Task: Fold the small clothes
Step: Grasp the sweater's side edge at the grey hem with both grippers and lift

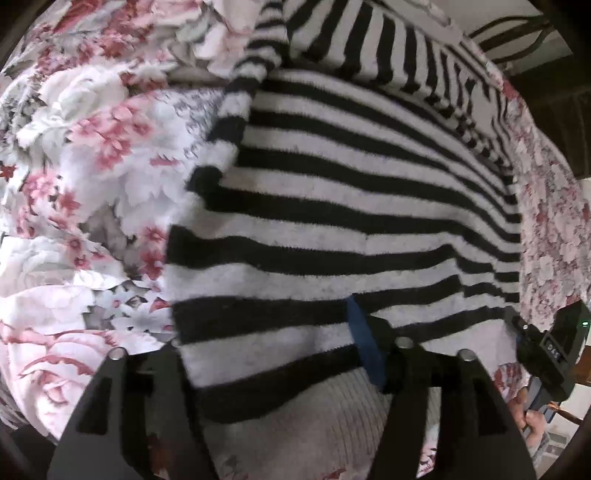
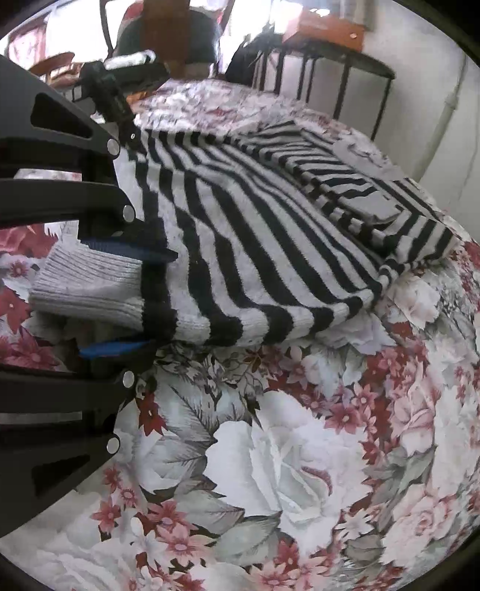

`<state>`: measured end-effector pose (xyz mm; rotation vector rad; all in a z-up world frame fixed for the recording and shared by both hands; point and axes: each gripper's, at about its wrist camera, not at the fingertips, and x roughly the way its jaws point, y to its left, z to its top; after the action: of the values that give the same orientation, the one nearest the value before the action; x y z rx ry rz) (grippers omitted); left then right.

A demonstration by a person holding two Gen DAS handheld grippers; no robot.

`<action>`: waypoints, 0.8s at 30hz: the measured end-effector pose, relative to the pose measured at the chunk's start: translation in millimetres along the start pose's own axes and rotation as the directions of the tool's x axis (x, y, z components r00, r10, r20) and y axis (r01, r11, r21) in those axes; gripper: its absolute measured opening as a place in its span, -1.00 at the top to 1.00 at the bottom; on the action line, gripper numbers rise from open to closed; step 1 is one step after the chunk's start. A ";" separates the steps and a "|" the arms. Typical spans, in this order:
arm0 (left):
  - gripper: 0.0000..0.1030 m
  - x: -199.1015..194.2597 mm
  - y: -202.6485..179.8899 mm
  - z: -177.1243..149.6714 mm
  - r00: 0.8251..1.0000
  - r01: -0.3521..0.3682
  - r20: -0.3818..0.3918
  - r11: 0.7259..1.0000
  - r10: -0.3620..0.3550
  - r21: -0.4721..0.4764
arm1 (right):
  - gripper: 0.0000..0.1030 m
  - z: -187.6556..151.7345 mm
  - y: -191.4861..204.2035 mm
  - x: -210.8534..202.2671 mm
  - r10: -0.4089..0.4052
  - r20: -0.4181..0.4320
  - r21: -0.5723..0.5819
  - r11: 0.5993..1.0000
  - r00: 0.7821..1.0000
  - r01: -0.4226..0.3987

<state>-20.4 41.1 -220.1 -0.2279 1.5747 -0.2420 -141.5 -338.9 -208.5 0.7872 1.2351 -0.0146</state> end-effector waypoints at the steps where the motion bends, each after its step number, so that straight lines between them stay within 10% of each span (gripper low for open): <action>1: -0.16 0.2 -3.5 -0.8 1.000 -0.018 0.005 1.000 0.018 0.015 | 0.35 -1.1 3.6 -0.3 -0.008 0.001 -0.016 1.000 1.000 0.008; 5: 0.88 -7.4 -8.1 -3.3 0.999 0.029 0.024 0.999 -0.030 0.045 | 0.82 -9.9 16.1 -4.4 -0.020 0.010 -0.082 0.996 1.000 0.020; 15: 0.92 -75.8 18.7 -13.0 0.973 0.141 0.186 0.990 -0.140 0.008 | 0.86 -30.9 20.3 -41.3 0.152 0.068 -0.047 0.988 0.986 -0.149; 24: 0.90 -47.4 52.3 -14.0 0.989 0.150 0.021 0.983 -0.148 -0.105 | 0.86 -42.8 19.0 -31.7 0.182 -0.003 0.028 0.983 0.983 -0.182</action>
<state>-33.2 105.1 -189.9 -0.4310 1.5609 -0.2723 -180.8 -314.2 -176.3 0.9230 1.1666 0.1202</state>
